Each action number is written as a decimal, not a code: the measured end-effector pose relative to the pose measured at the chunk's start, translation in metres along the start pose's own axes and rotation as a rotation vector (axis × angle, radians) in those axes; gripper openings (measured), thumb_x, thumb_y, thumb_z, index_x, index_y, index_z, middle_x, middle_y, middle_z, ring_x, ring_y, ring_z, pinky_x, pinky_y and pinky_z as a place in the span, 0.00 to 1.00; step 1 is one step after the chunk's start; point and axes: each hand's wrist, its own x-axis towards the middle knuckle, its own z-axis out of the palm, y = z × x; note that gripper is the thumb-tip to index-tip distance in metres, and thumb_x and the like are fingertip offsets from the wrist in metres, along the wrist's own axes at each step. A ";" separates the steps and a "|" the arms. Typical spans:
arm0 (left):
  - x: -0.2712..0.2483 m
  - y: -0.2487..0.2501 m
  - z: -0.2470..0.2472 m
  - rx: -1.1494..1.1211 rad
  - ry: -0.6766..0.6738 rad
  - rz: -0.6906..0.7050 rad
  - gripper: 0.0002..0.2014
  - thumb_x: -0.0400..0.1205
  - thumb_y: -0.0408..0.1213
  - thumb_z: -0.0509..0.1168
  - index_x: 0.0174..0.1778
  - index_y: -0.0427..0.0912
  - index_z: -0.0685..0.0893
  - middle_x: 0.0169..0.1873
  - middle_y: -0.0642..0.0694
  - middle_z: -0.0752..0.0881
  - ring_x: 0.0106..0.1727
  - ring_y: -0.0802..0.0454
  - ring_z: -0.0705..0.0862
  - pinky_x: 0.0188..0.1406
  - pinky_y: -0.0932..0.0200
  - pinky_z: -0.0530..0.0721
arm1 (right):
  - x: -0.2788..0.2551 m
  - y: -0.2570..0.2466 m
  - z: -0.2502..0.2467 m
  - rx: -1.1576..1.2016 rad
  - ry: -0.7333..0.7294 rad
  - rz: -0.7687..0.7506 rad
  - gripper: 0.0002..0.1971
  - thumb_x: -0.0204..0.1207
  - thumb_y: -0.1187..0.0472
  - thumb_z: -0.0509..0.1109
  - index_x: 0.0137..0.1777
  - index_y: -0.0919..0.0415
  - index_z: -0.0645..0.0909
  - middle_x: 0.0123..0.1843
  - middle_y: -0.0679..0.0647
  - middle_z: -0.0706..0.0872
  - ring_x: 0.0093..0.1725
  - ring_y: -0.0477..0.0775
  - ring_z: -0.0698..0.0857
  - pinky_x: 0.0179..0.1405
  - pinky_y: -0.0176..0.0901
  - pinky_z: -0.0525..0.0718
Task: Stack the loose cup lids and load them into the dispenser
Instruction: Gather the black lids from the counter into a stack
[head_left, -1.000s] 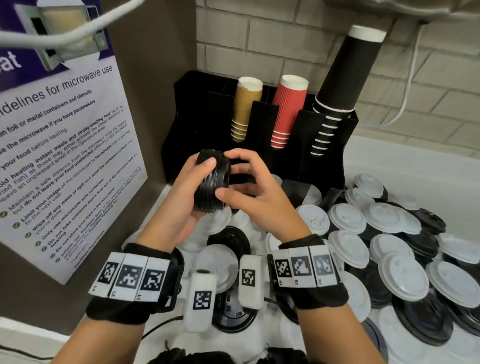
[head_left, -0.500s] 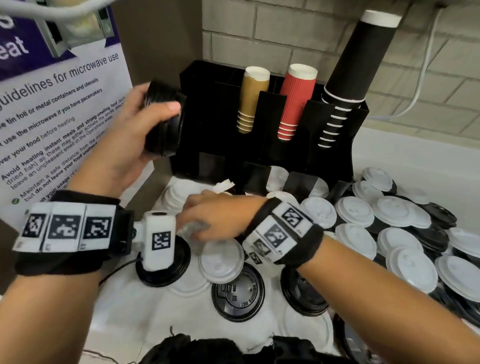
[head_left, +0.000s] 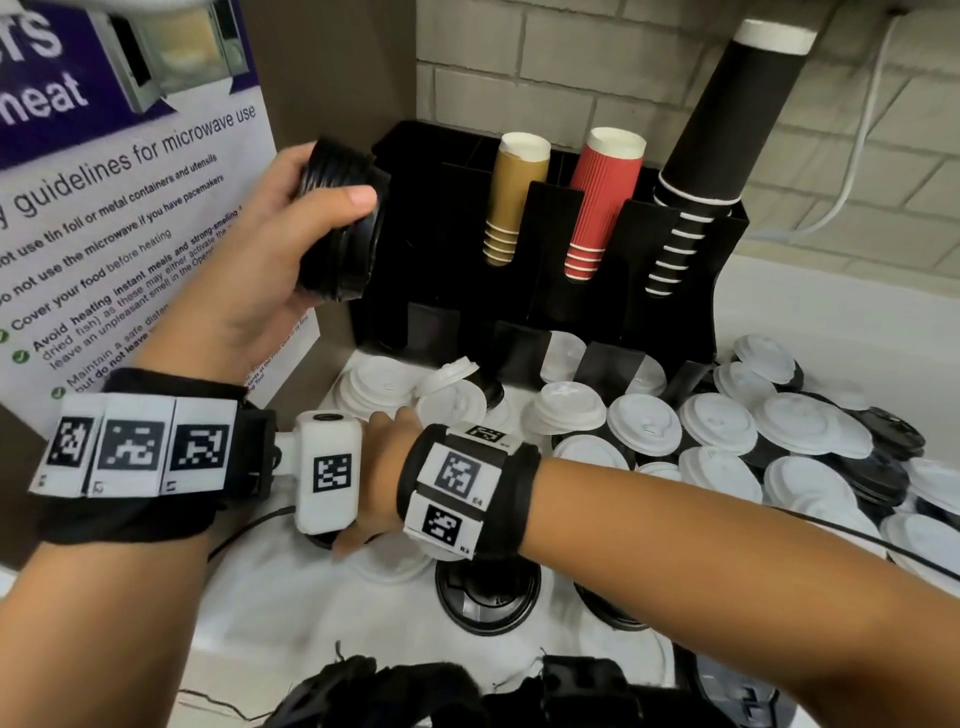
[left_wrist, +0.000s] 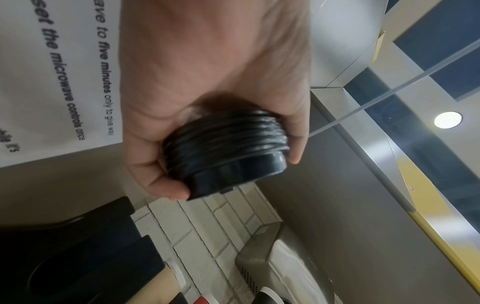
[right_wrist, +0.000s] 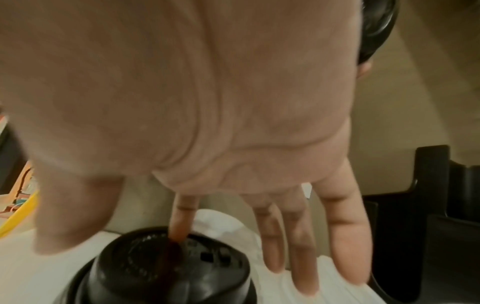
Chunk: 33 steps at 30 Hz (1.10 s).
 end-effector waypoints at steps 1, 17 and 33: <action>0.000 0.000 0.001 -0.001 -0.008 0.000 0.15 0.71 0.46 0.69 0.53 0.57 0.80 0.40 0.60 0.85 0.42 0.61 0.85 0.32 0.64 0.84 | -0.001 -0.002 0.002 -0.018 0.001 -0.002 0.39 0.74 0.28 0.62 0.81 0.46 0.63 0.74 0.54 0.70 0.68 0.58 0.71 0.66 0.54 0.69; 0.004 -0.007 0.006 -0.099 -0.016 0.034 0.17 0.66 0.49 0.71 0.51 0.57 0.80 0.40 0.59 0.86 0.43 0.61 0.86 0.33 0.62 0.84 | -0.059 0.088 -0.025 0.434 0.070 0.104 0.35 0.75 0.35 0.64 0.81 0.34 0.55 0.63 0.57 0.69 0.68 0.62 0.70 0.59 0.52 0.74; -0.021 -0.068 0.063 -0.255 -0.109 -0.151 0.26 0.67 0.51 0.72 0.61 0.56 0.78 0.47 0.56 0.88 0.50 0.58 0.88 0.42 0.62 0.85 | -0.117 0.103 0.034 1.897 0.882 0.205 0.20 0.70 0.54 0.61 0.64 0.48 0.70 0.47 0.58 0.80 0.43 0.62 0.79 0.34 0.43 0.82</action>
